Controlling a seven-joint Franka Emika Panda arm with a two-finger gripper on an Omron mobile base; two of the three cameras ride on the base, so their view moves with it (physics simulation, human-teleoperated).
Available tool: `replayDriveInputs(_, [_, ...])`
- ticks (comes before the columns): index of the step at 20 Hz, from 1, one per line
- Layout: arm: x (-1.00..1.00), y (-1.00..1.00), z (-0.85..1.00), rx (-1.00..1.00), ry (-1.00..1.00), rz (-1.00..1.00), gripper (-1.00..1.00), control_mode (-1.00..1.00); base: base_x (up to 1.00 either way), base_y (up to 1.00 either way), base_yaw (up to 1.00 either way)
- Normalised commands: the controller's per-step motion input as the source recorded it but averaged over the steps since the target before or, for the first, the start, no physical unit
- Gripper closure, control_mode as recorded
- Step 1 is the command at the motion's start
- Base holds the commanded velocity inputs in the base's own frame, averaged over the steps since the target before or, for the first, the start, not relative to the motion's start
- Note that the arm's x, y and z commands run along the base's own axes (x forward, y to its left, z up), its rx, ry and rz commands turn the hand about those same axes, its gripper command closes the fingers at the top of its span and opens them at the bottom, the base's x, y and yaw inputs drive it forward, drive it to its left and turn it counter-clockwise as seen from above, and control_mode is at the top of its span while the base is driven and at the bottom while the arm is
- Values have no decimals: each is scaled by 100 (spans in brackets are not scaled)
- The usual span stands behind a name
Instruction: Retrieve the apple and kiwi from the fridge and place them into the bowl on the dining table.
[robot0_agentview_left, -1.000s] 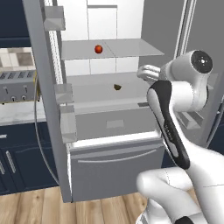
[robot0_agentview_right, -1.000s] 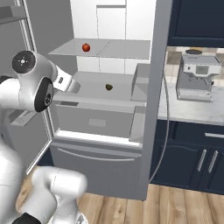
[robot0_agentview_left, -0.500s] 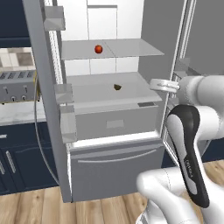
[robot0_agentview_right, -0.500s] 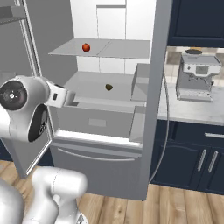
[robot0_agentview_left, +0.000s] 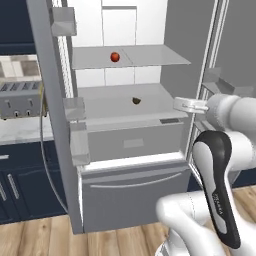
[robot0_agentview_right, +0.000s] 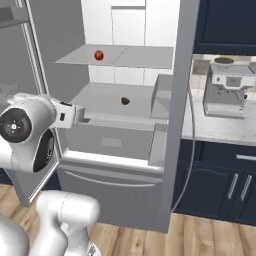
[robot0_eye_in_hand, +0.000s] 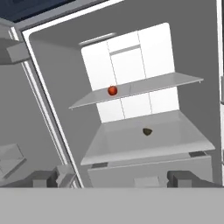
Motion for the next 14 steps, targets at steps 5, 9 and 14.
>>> replayDriveInputs(5, [0,0,0,0,0,0,-100,100,89,16,0])
replayDriveInputs(9, [0,0,0,0,0,0,-100,100,99,26,0])
replayDriveInputs(14, [0,0,0,0,0,0,-100,100,95,35,0])
